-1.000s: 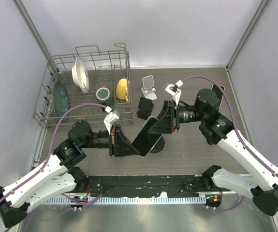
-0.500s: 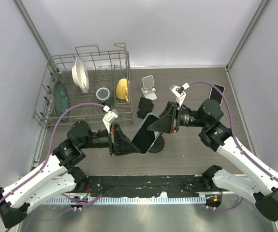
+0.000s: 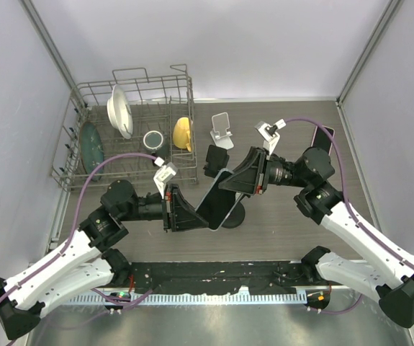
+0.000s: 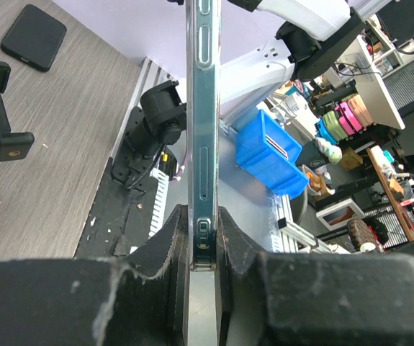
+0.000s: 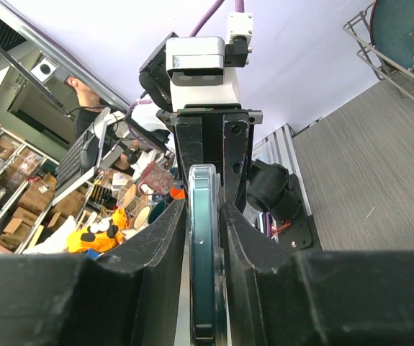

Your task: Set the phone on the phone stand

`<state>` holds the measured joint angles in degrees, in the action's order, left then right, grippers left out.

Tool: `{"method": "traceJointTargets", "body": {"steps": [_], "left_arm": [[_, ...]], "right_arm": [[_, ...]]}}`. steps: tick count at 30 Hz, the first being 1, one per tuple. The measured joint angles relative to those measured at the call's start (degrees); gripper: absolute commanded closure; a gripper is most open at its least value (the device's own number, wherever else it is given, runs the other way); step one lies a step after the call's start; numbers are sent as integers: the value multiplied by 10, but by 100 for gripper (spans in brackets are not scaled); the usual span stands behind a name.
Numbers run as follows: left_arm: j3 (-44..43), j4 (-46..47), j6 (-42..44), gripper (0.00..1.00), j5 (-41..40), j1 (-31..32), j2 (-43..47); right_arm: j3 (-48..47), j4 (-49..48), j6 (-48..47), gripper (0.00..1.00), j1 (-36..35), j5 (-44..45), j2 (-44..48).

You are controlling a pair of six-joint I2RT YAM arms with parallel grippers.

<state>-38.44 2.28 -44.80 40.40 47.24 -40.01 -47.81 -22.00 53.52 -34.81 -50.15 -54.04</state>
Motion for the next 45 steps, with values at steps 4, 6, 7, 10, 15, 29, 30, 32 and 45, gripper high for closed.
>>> {"method": "traceJointTargets", "body": {"steps": [4,6,7,10,15,29,30,32,45], "left_arm": [[0,2,0,100,2,0,-1],[-1,8,-8,100,6,0,-3],[-2,8,-10,95,6,1,-4],[-9,-7,-10,54,-3,1,-4],[-58,-80,19,19,-95,2,-2],[-120,-234,46,28,-487,201,-145],[-124,-245,41,29,-527,228,-168],[-137,-261,29,29,-593,263,-211],[-212,-244,26,48,-785,304,-368]], "right_arm": [[0,-3,4,99,0,-5,-4],[0,-4,-3,99,1,-5,-4],[0,-5,-4,99,1,-7,-4],[0,2,-13,99,2,0,-1],[-6,150,-88,99,0,108,60],[-141,518,-253,99,1,648,274],[-146,528,-261,99,1,665,275],[-150,546,-274,99,1,690,276],[-150,590,-298,99,1,683,256]]}}
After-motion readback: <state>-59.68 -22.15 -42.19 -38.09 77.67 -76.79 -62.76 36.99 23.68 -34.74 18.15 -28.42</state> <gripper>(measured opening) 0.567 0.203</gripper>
